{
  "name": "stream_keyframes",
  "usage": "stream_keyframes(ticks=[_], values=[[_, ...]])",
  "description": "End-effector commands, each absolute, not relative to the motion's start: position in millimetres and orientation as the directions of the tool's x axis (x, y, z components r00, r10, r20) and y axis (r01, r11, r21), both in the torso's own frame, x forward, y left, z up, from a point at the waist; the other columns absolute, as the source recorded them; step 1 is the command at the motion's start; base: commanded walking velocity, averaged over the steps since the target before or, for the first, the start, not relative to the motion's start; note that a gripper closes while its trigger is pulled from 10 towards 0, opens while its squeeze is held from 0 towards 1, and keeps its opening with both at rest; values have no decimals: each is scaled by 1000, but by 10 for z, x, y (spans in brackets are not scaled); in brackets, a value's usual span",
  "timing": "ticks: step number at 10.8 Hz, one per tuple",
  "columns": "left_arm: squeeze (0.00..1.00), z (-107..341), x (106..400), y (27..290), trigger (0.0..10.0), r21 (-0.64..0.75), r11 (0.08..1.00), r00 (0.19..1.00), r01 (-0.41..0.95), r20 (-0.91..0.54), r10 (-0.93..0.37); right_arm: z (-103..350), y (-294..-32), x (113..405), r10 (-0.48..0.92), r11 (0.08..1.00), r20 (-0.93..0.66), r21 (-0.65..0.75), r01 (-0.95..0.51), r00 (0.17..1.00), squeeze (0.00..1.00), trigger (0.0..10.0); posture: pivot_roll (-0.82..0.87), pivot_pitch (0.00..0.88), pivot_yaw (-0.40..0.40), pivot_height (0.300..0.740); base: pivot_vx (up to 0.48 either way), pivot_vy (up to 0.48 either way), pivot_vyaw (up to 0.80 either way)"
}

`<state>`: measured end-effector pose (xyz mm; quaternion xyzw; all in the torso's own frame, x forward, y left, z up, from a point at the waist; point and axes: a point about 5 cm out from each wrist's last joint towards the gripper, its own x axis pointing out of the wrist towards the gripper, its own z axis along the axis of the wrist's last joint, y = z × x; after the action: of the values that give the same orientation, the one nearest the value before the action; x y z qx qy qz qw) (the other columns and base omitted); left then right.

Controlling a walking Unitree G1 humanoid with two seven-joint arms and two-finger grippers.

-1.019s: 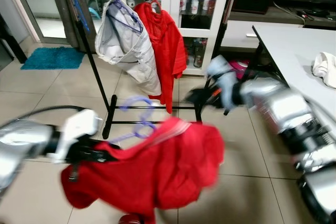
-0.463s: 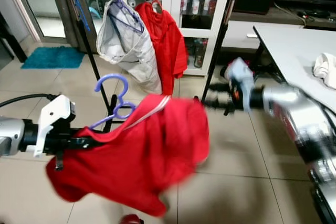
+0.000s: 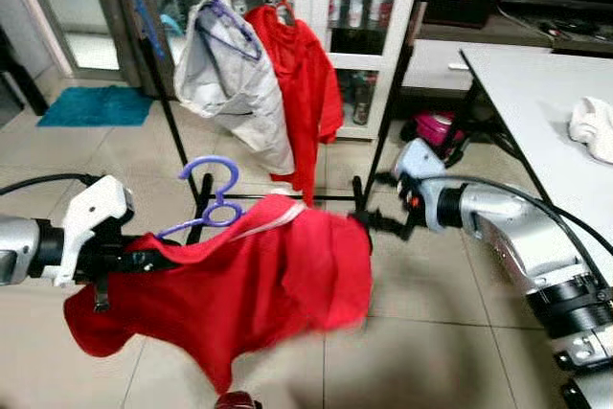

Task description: Hang hanger

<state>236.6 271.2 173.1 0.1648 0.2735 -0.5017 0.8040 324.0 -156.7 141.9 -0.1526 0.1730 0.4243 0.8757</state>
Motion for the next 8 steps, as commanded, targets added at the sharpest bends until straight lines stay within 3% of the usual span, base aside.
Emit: stream_keyframes(ticks=[1,2,4,5,6,7,8], values=[[0,1840,2399,2695,0,38,422,363,906,-585,-726,1404,-1688,3288,625,659,-444,-141,-739,642,0,10000,57,0,7,740,0,0,0],[0,1835,2404,2705,0,47,431,374,901,-588,-718,1414,-1828,3356,547,734,-423,-173,-657,722,0,10000,53,0,10,740,0,0,0],[0,1817,2453,2740,0,89,474,430,876,-589,-684,1356,-1884,3257,587,716,-441,-108,-690,679,0,10000,51,0,7,740,0,0,0],[0,1818,2450,2735,0,83,472,426,878,-586,-690,1340,-1851,3211,629,691,-435,-65,-720,644,0,10000,49,0,8,740,0,0,0],[0,1835,2442,2701,0,67,456,408,888,-572,-711,1209,-1650,3009,737,568,-451,11,-823,502,0,10000,49,0,9,740,0,0,0],[0,1842,2443,2693,0,64,452,405,890,-567,-717,1157,-1619,3023,721,589,-459,12,-808,519,0,10000,49,0,11,740,0,0,0],[0,1852,2444,2685,0,61,446,399,893,-563,-724,1054,-1584,3113,653,681,-472,26,-731,592,0,10000,49,0,11,740,0,0,0]])
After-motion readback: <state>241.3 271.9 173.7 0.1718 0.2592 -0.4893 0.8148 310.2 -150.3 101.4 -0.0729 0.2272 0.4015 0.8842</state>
